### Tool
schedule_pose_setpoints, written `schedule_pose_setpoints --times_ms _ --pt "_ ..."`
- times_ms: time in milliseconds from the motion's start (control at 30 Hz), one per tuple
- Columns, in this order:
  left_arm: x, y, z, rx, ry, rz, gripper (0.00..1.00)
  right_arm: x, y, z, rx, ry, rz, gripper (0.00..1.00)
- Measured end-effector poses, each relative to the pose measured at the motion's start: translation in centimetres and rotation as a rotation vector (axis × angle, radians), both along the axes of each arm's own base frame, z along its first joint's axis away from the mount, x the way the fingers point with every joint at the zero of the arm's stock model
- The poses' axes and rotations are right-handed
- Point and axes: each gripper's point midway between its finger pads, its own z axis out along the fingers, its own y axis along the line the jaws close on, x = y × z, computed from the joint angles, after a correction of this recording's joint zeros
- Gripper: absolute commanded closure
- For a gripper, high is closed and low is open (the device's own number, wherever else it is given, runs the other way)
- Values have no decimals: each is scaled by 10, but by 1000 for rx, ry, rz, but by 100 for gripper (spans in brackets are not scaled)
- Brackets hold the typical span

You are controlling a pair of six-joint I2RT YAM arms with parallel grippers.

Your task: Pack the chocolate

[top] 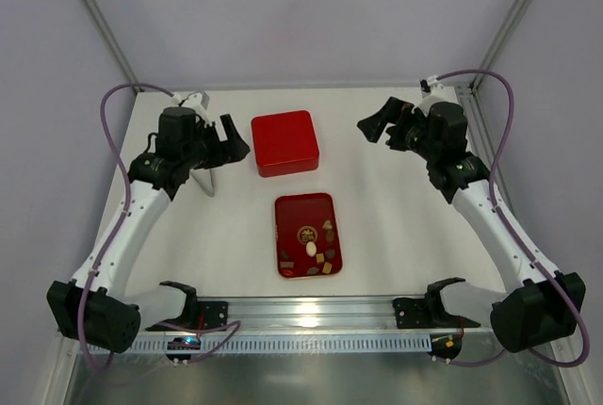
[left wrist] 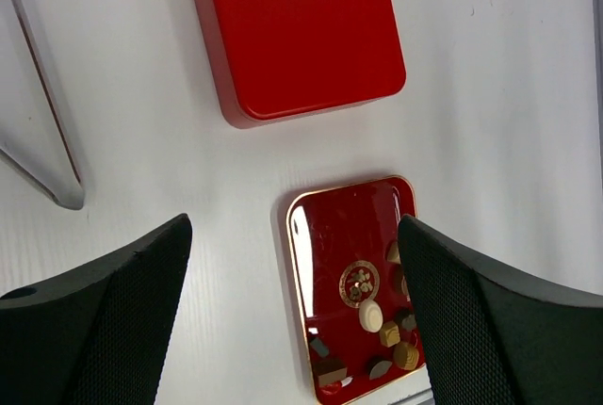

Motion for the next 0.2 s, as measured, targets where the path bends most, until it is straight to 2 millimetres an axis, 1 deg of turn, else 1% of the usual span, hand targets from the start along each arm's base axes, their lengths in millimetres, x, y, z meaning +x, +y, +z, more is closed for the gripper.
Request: schedule_pose_setpoints --times_ms 100,200 --pt "-8 4 7 2 -34 2 12 -10 -7 -2 -14 -12 -24 0" --pt "-9 5 12 5 -59 1 12 -10 -11 -6 -25 -8 -40 0"
